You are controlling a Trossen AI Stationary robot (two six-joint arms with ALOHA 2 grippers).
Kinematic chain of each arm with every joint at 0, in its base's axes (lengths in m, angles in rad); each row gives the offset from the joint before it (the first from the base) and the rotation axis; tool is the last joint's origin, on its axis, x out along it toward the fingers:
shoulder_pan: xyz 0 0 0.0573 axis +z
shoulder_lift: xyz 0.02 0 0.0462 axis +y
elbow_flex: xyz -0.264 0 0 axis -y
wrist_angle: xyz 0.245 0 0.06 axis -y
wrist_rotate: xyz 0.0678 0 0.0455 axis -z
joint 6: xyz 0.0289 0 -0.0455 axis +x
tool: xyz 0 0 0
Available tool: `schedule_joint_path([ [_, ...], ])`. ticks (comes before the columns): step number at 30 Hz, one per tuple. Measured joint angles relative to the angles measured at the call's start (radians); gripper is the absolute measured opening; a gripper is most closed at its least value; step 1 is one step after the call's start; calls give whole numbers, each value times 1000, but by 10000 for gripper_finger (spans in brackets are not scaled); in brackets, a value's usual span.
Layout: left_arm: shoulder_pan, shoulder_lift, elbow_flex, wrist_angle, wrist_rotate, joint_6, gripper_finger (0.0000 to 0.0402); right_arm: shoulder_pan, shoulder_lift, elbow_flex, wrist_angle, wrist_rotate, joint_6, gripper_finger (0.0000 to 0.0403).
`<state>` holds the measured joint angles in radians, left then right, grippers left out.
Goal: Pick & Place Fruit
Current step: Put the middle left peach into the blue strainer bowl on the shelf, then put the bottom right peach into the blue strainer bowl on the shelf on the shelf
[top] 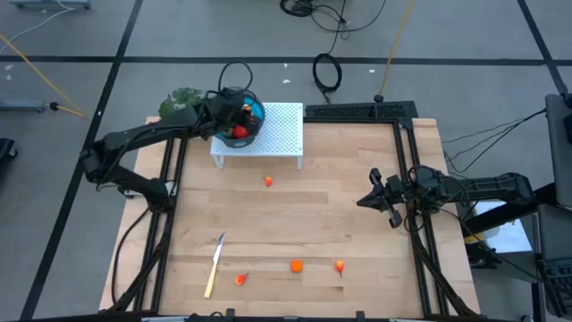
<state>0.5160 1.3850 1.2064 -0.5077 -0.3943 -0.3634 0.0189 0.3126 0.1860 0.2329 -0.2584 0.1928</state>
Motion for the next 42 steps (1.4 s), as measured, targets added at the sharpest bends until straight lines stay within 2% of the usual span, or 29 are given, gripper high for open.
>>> schedule_joint_path([
  [10, 38, 11, 0, -31, -31, 18, 102, 0, 0, 0, 0, 0, 0, 0],
  [21, 41, 10, 0, -38, 4, 29, 104, 0, 0, 0, 0, 0, 0, 0],
  [35, 41, 10, 1, -20, 3, 72, 185, 0, 0, 0, 0, 0, 0, 0],
  [42, 9, -2, 157, -52, 38, 93, 188, 0, 0, 0, 0, 0, 3, 0],
])
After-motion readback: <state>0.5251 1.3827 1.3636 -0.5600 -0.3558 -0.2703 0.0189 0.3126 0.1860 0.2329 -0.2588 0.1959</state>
